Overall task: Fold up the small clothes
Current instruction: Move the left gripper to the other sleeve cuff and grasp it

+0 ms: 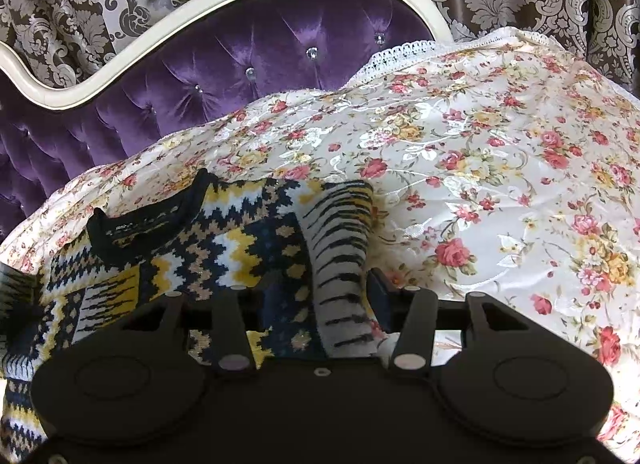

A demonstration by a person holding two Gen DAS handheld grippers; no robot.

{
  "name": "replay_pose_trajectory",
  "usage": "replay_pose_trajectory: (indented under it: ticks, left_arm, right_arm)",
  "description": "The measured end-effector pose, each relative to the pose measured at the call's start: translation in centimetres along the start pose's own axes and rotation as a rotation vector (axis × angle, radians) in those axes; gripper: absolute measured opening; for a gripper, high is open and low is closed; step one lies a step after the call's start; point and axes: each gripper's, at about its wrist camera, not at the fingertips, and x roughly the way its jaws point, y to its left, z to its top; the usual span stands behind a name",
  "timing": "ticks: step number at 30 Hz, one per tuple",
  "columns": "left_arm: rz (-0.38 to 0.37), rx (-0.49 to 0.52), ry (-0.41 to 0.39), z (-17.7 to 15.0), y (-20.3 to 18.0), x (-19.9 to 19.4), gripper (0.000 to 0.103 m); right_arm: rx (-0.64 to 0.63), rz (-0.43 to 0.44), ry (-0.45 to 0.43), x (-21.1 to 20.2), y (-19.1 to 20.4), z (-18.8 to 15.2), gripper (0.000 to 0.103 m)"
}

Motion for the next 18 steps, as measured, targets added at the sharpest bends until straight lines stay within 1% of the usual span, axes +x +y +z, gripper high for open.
replay_pose_trajectory:
  ticks: [3, 5, 7, 9, 13, 18]
  left_arm:
    - [-0.04, -0.04, -0.048, 1.8, 1.8, -1.7, 0.101]
    - [-0.059, -0.05, -0.096, 3.1, 2.8, -3.0, 0.101]
    - [-0.045, -0.06, -0.141, 4.1, 3.9, -4.1, 0.101]
    - [-0.029, -0.081, -0.163, 4.6, 5.1, -4.8, 0.101]
    - [0.011, -0.157, -0.151, 4.5, 8.6, -4.6, 0.101]
    - [0.037, -0.257, -0.102, 1.8, 13.5, -3.6, 0.101]
  right_arm:
    - [-0.003, -0.001, -0.013, -0.2, 0.0, 0.1, 0.057]
    - [0.003, 0.004, -0.019, -0.2, 0.0, 0.1, 0.057]
    - [0.008, 0.012, -0.028, -0.4, -0.1, 0.2, 0.057]
    - [0.009, 0.02, -0.042, -0.7, 0.0, 0.2, 0.057]
    - [0.006, 0.033, -0.076, -1.2, 0.2, 0.4, 0.063]
    - [0.0, 0.056, -0.09, -1.3, 0.5, 0.4, 0.063]
